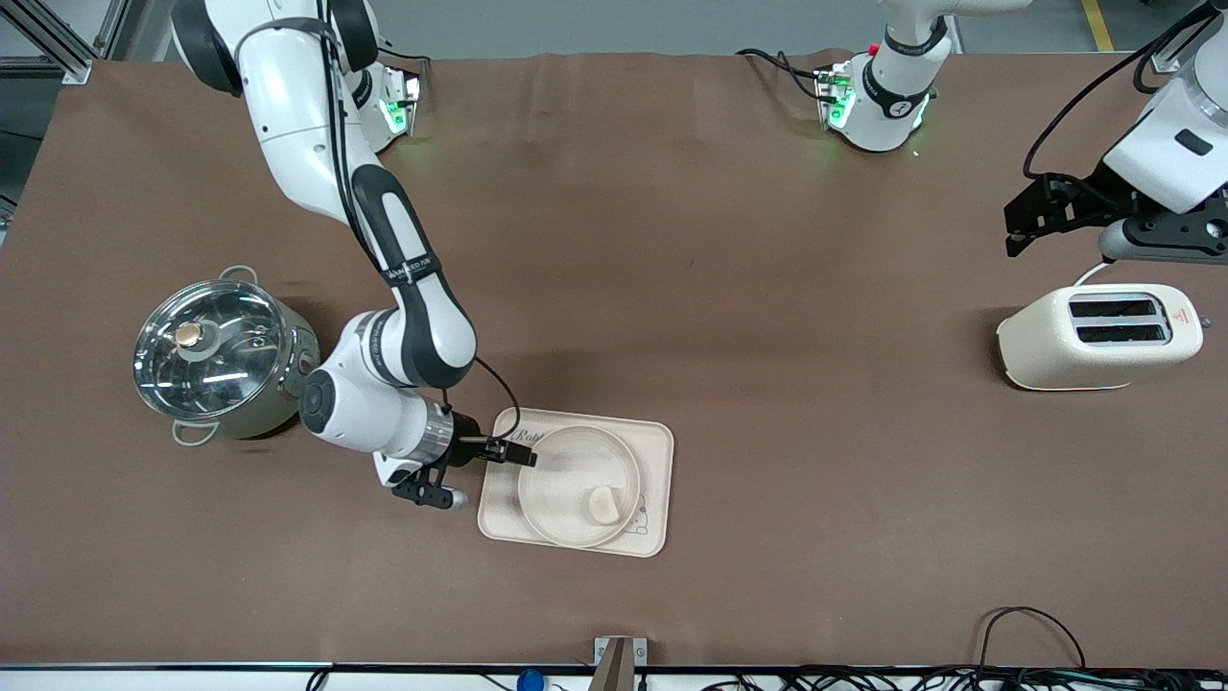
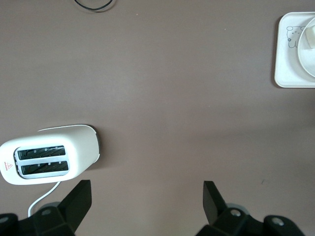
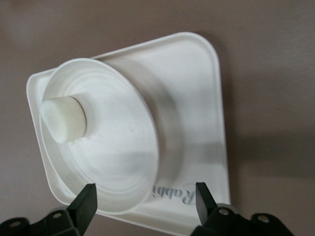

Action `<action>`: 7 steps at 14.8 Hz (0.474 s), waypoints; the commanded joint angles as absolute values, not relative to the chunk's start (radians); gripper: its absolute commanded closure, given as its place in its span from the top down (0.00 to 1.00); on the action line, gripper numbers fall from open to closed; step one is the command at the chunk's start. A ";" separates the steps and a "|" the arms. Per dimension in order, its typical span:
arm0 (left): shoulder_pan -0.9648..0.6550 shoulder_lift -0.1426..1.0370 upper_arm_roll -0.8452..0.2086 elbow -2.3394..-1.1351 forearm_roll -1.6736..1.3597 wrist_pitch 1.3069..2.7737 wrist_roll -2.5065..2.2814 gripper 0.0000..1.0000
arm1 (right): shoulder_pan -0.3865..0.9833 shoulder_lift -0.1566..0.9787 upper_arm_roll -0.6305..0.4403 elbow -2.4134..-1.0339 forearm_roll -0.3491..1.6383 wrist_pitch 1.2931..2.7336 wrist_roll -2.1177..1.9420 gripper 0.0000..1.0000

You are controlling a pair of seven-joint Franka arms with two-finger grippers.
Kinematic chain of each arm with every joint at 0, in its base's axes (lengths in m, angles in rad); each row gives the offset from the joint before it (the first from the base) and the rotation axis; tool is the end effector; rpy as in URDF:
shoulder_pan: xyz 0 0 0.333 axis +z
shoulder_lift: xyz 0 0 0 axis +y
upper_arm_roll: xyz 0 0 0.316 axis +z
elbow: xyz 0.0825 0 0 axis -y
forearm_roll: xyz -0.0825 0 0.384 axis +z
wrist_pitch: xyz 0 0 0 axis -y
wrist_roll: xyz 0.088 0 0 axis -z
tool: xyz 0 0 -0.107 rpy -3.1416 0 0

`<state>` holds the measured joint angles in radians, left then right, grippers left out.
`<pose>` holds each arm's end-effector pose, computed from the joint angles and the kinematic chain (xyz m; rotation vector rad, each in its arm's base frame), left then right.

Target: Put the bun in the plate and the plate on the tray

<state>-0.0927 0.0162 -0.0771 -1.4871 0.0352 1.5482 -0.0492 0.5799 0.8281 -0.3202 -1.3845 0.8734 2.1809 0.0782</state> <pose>0.5506 -0.0901 0.6530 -3.1064 0.1850 -0.0753 0.6910 0.2668 0.2382 -2.6440 0.2955 0.0723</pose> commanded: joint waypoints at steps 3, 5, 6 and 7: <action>-0.078 -0.012 -0.080 -1.534 -0.026 1.618 -0.063 1.00 | 0.714 0.672 -0.619 -1.489 0.848 1.880 0.101 1.00; -0.077 -0.058 -0.080 -1.598 -0.026 1.637 -0.093 1.00 | 0.739 0.628 -0.724 -1.493 0.832 1.774 0.092 1.00; -0.078 -0.077 -0.078 -1.623 -0.026 1.644 -0.106 1.00 | 0.733 0.609 -0.748 -1.479 0.793 1.706 0.084 1.00; -0.078 -0.078 -0.078 -1.623 -0.023 1.643 -0.107 1.00 | 0.729 0.594 -0.759 -1.462 0.735 1.662 0.069 1.00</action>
